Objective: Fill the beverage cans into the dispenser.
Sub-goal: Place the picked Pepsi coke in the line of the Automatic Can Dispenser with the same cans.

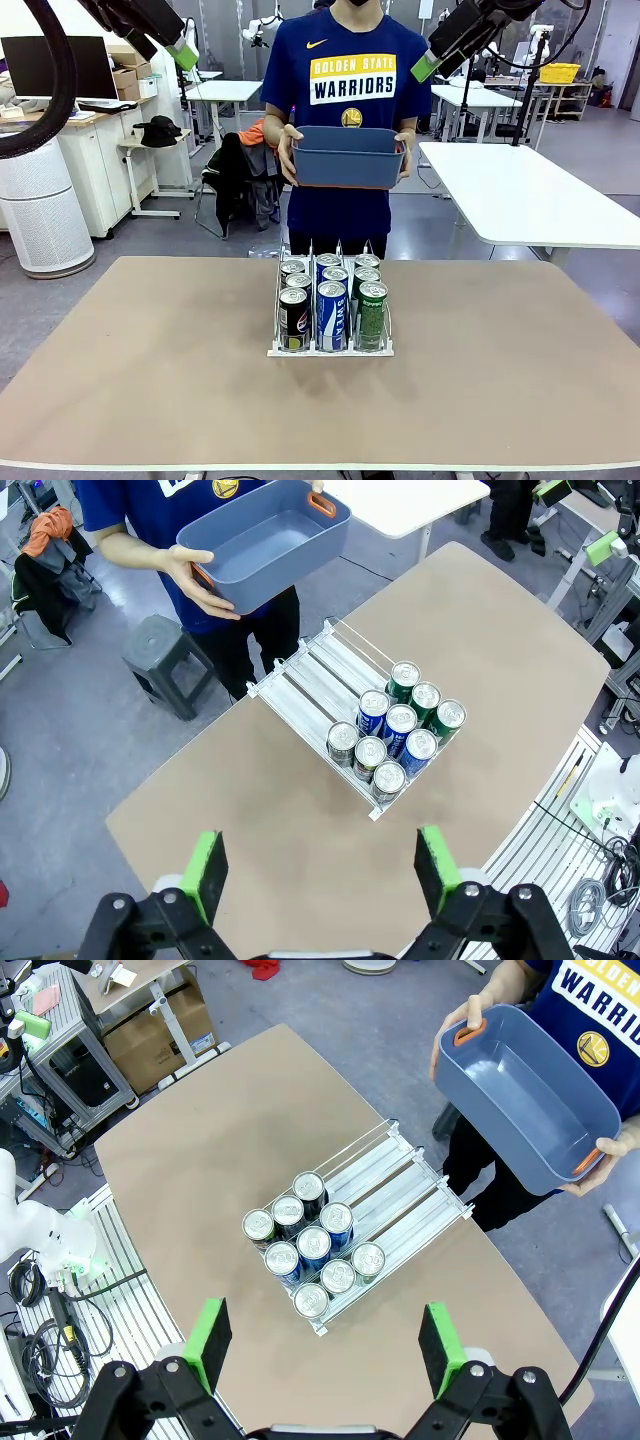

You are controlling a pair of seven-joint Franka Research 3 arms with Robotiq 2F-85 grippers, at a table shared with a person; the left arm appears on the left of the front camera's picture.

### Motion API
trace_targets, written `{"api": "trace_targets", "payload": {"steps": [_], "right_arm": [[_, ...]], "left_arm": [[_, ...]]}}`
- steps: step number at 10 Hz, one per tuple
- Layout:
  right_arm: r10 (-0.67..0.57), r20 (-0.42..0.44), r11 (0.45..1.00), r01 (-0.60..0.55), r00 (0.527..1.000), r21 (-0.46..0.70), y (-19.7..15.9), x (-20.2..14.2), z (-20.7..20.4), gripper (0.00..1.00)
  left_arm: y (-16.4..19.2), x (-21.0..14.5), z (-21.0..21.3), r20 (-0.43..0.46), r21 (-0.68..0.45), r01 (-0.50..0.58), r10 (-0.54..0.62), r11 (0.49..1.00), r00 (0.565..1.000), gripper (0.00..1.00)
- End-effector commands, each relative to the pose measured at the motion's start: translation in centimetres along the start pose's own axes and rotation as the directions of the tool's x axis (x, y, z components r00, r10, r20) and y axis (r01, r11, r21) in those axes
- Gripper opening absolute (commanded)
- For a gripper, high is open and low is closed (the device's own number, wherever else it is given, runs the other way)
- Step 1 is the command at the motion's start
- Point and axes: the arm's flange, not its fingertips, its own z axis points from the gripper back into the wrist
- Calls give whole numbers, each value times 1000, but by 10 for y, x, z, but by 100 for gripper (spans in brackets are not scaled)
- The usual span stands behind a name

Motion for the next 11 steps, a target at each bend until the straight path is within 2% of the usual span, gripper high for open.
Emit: {"api": "trace_targets", "payload": {"steps": [1,11], "right_arm": [[-5,7,1000,5,1000,10,0,0,0,100],[-5,7,1000,5,1000,10,0,0,0,100]], "left_arm": [[-1,-1,0,-6,-3,1,-1,1000,1000,100],[-1,-1,0,-6,-3,1,-1,1000,1000,100]]}}
